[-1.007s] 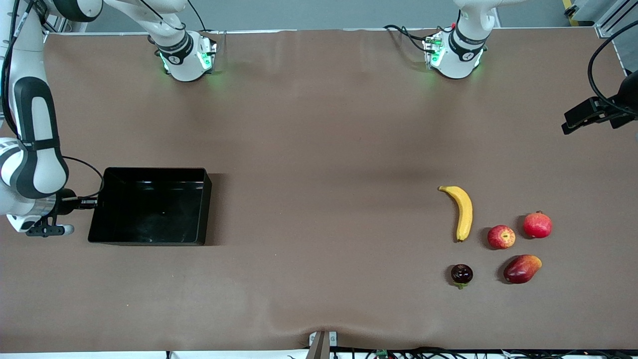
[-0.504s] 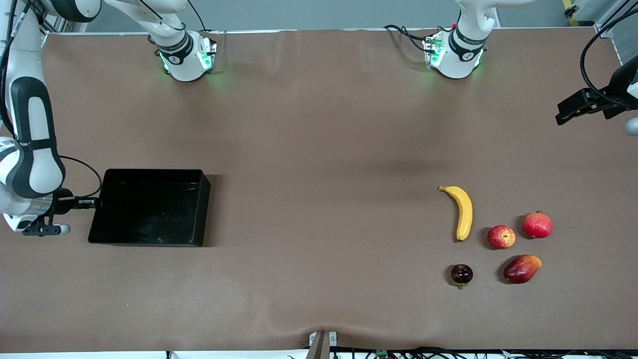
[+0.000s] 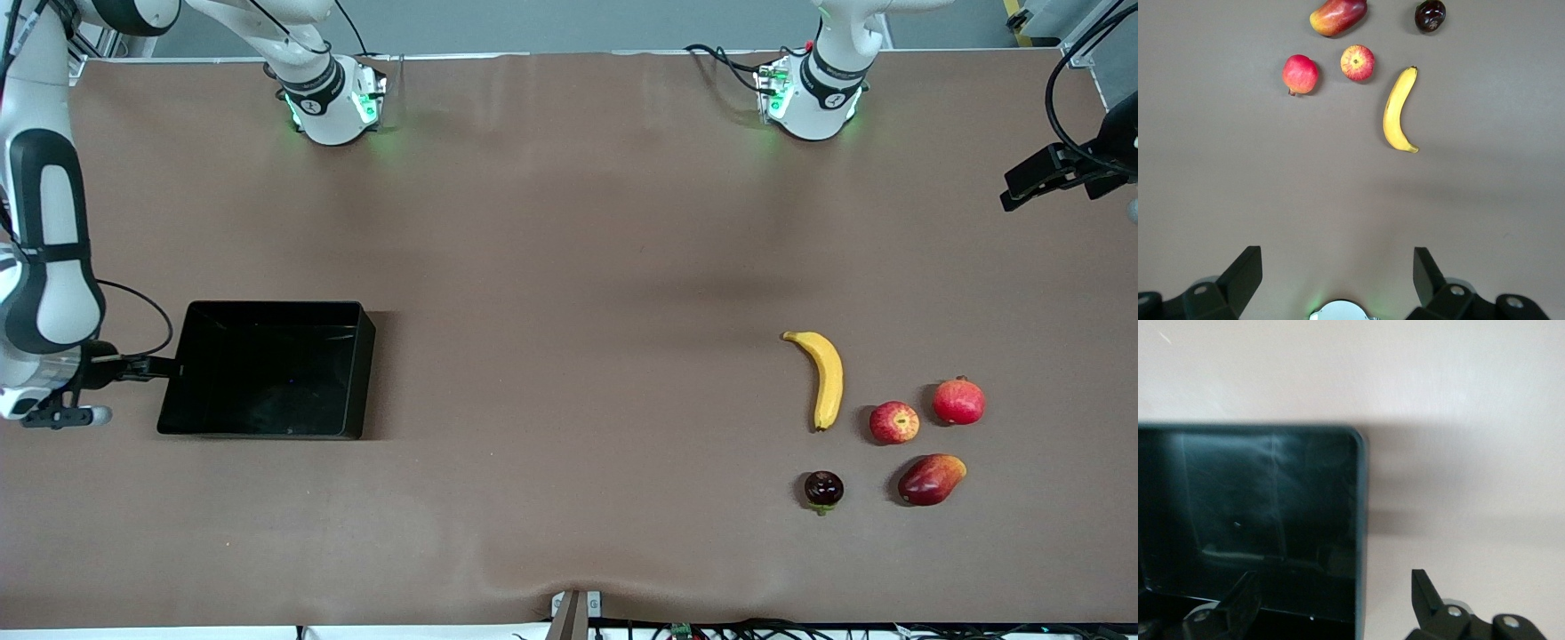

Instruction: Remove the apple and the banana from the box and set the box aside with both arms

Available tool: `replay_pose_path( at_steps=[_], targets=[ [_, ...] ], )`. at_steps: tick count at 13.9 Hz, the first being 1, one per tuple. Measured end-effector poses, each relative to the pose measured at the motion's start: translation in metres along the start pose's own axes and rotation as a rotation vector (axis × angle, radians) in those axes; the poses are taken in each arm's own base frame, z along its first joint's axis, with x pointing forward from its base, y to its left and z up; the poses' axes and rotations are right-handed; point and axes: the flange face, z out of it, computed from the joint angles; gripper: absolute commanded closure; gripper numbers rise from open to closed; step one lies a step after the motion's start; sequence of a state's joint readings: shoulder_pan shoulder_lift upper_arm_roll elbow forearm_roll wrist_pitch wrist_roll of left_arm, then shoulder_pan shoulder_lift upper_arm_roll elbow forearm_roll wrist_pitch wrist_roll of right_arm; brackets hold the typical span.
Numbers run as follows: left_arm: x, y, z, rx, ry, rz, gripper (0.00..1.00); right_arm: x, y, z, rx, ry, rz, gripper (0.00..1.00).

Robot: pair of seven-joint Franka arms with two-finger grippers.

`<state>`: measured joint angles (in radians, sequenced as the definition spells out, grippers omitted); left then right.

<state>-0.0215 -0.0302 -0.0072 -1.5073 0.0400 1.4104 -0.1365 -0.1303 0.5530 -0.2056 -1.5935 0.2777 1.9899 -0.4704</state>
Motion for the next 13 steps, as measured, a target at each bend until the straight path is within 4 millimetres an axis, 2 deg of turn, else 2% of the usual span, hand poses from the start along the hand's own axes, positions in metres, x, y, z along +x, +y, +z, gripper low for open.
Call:
replay_pose_path(
  at_steps=[3,6,8,10,13],
  targets=[
    [-0.004,-0.009,0.004,-0.001,0.003,-0.004,0.00,0.008,-0.043,-0.066,-0.022,0.089,-0.072,0.00],
    [-0.006,-0.018,0.007,-0.002,0.005,-0.001,0.00,0.004,-0.076,-0.126,-0.089,0.085,-0.150,0.00],
    [-0.006,-0.020,0.008,-0.003,0.006,-0.002,0.00,0.000,-0.099,-0.156,-0.117,0.076,-0.130,0.00],
    [-0.008,-0.020,0.006,-0.003,0.009,-0.002,0.00,-0.007,-0.123,-0.178,-0.114,0.080,-0.099,0.00],
    [-0.009,-0.020,0.005,-0.003,0.012,-0.003,0.00,-0.026,-0.164,-0.213,-0.100,0.093,-0.066,0.00]
  ],
)
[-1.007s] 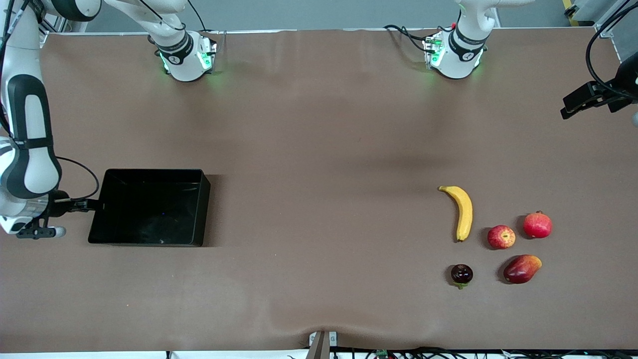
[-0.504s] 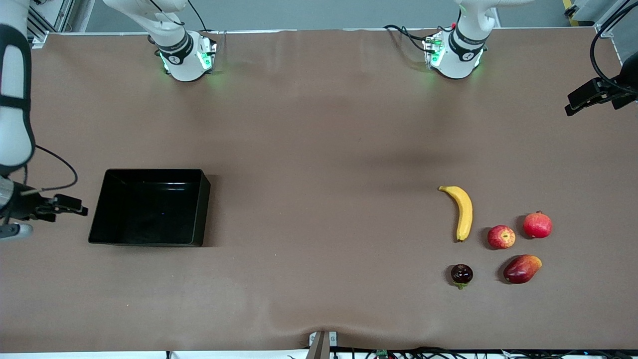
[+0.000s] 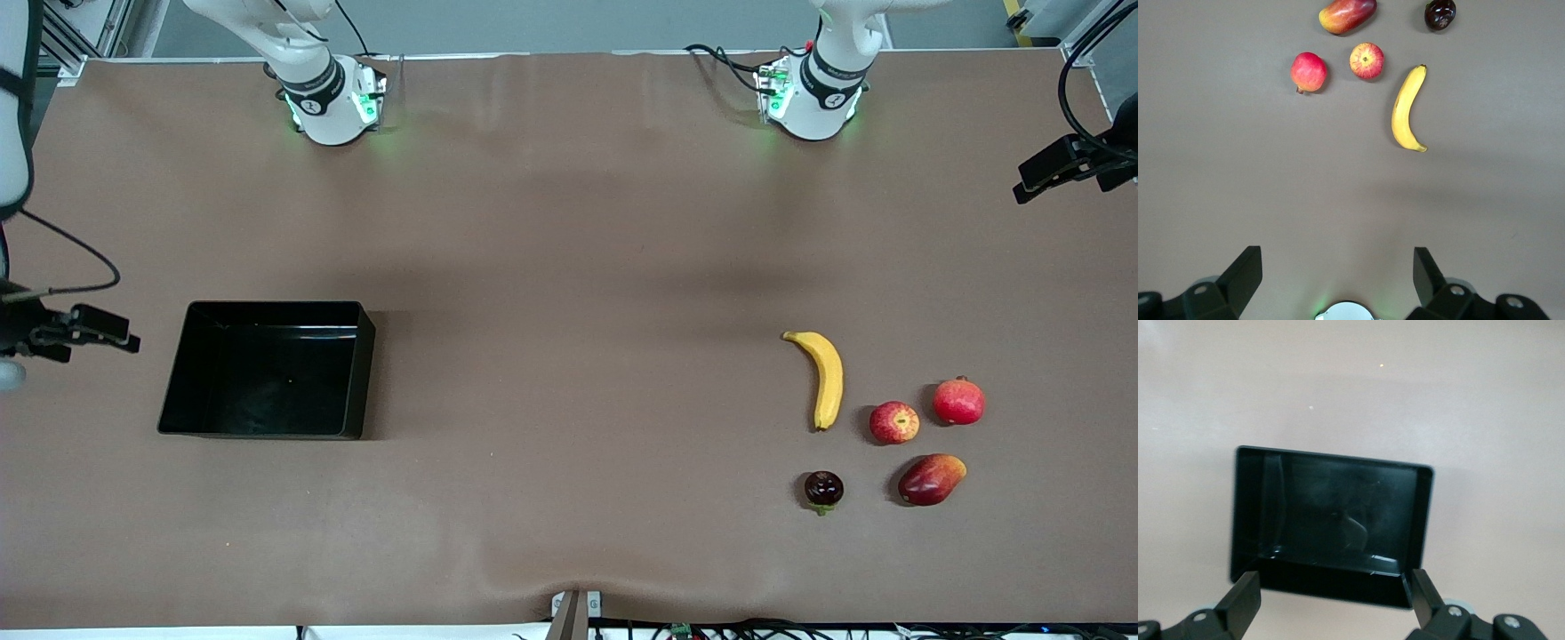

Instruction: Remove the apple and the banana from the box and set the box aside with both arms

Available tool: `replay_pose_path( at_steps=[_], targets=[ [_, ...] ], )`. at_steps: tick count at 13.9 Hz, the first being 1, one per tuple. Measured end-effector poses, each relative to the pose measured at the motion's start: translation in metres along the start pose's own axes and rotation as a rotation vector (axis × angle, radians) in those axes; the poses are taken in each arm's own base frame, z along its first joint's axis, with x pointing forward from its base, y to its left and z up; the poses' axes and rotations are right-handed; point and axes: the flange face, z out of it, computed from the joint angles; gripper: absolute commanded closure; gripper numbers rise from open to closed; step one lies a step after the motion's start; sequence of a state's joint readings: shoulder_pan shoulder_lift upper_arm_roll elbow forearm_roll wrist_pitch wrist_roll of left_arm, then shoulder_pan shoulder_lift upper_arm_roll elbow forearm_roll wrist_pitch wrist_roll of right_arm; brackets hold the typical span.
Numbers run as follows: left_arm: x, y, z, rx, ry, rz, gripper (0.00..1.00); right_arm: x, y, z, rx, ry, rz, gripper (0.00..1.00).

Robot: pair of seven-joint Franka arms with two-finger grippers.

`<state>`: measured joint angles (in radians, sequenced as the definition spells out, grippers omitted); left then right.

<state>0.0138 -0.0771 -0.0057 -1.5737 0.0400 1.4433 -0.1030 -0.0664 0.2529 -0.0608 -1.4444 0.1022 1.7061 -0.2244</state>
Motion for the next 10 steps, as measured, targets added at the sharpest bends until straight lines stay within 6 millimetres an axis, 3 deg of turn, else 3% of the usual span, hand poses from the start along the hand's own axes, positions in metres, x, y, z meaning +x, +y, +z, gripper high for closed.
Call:
replay_pose_path(
  at_steps=[3,5,8,10],
  targets=[
    [0.000,0.000,0.000,0.000,0.000,0.000,0.00,-0.023,-0.032,-0.044,-0.003,0.003,0.021,0.00],
    [0.000,0.000,0.001,0.000,-0.001,0.001,0.00,-0.038,-0.037,-0.064,-0.050,-0.003,0.012,0.00],
    [0.000,0.002,0.003,0.001,-0.006,0.006,0.00,-0.063,-0.046,-0.074,-0.087,-0.059,0.007,0.00],
    [-0.001,0.009,0.006,0.003,-0.012,0.019,0.00,-0.079,-0.048,-0.067,-0.087,-0.104,0.019,0.00]
  ],
)
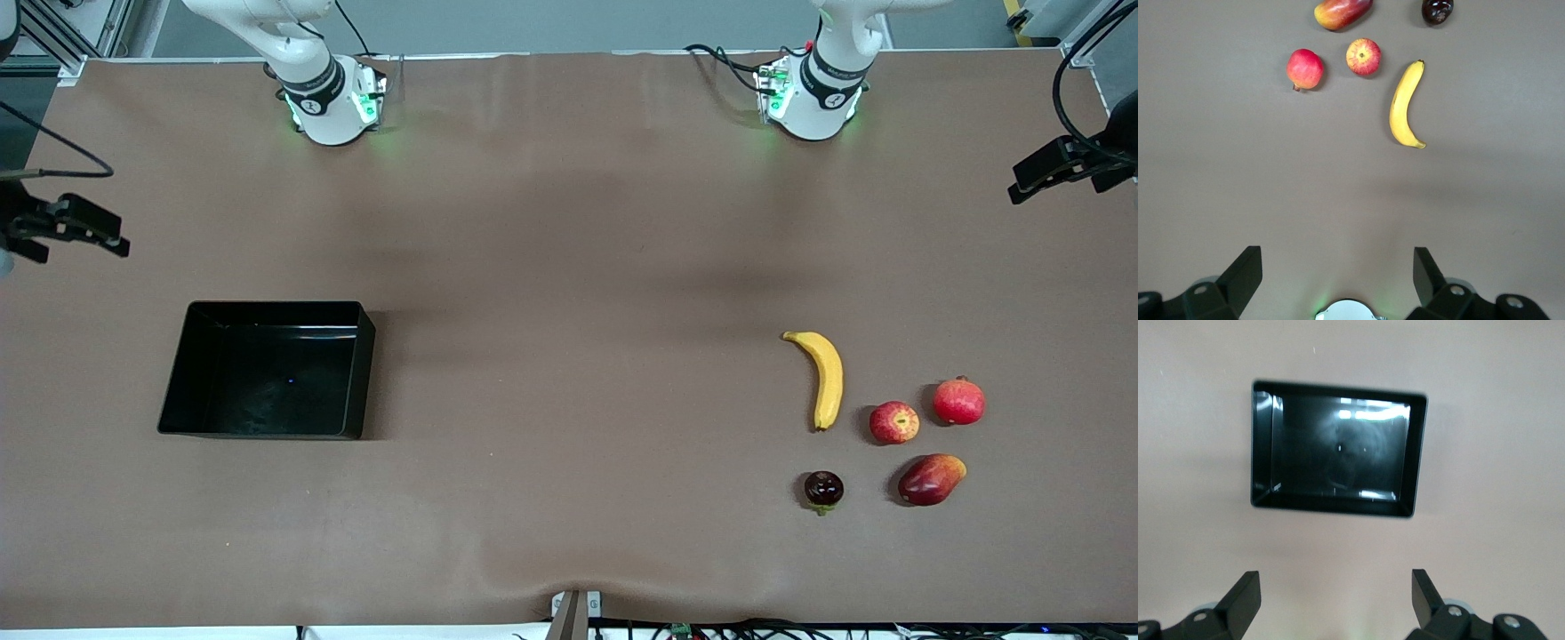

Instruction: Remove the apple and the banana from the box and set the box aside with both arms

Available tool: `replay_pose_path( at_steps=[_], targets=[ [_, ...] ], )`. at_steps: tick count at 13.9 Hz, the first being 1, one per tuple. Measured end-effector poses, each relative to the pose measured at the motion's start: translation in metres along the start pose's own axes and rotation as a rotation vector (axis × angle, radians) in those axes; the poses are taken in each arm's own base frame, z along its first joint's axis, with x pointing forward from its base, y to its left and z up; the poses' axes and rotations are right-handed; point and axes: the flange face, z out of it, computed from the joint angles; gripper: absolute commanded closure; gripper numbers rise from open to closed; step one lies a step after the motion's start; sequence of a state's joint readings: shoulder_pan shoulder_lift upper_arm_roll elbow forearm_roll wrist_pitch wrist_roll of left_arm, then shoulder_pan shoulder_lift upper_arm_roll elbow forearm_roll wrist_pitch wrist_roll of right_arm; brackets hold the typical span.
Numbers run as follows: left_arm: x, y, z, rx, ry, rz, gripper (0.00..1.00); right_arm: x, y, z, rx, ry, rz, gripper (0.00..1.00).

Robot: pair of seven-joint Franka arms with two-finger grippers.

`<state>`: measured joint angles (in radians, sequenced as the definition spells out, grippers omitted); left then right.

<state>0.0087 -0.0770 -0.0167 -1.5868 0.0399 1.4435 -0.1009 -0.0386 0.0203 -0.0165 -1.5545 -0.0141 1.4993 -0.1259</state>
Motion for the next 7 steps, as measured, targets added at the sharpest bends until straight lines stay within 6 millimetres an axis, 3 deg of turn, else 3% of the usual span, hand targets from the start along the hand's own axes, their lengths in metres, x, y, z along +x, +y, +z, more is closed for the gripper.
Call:
replay_pose_path(
  at_steps=[3,7],
  targets=[
    [-0.001,0.012,0.002,0.003,-0.004,0.022,0.00,-0.020,-0.003,0.012,0.005,-0.074,0.049,0.00],
    [-0.001,0.014,0.002,0.003,-0.004,0.026,0.00,-0.025,-0.011,0.010,0.014,-0.078,0.075,0.00]
  ],
)
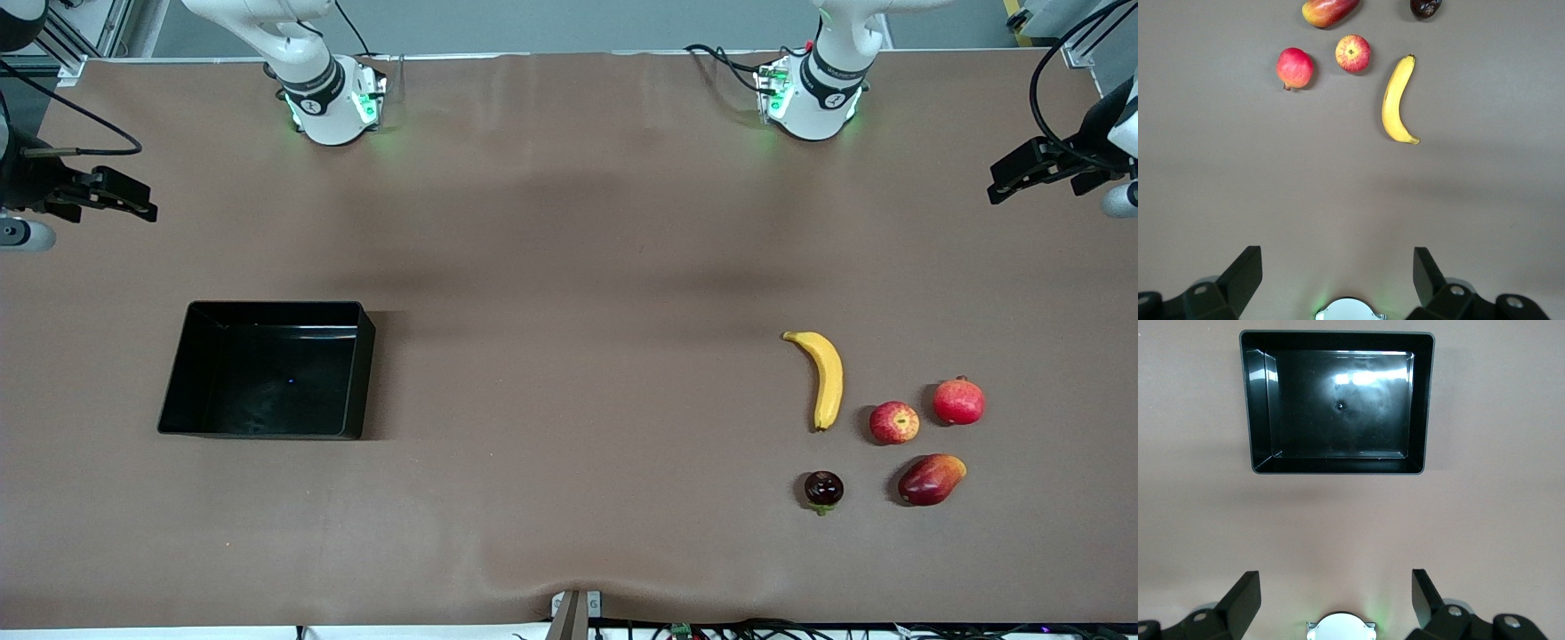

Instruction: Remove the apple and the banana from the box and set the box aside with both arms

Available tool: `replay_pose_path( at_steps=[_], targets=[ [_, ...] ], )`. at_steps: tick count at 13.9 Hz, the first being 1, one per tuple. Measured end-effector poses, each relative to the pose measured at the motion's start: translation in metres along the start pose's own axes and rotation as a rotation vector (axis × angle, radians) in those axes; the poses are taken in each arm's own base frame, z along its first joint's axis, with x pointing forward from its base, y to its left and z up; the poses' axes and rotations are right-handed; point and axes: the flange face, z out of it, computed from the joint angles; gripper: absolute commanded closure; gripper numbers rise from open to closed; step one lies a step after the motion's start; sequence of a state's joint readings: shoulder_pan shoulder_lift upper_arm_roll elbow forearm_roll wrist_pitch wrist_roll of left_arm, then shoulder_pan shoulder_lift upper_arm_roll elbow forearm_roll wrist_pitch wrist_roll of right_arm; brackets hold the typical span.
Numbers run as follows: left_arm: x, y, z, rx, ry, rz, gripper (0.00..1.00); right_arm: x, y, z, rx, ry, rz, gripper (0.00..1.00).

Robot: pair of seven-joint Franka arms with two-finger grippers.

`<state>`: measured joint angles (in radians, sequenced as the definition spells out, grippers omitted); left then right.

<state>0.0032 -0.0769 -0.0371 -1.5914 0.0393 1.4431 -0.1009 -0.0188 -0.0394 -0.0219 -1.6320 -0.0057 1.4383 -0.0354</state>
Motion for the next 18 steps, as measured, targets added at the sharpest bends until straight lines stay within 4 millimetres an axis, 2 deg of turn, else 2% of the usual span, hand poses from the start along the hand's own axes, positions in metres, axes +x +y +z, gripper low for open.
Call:
replay_pose_path(
  at_steps=[4,9,12,18],
  targets=[
    [0.000,-0.001,-0.007,-0.002,0.016,-0.002,0.00,-0.001,0.018,0.001,0.051,-0.003,0.039,0.00],
    [-0.001,-0.002,-0.012,-0.003,0.026,-0.003,0.00,-0.008,0.005,-0.005,0.053,-0.019,0.015,0.00],
    [-0.001,-0.002,-0.012,-0.003,0.026,-0.004,0.00,-0.011,0.004,-0.016,0.052,0.004,0.012,0.00],
    [0.000,-0.007,-0.012,-0.004,0.026,-0.013,0.00,-0.012,0.003,-0.019,0.052,0.010,0.011,0.00]
  ],
)
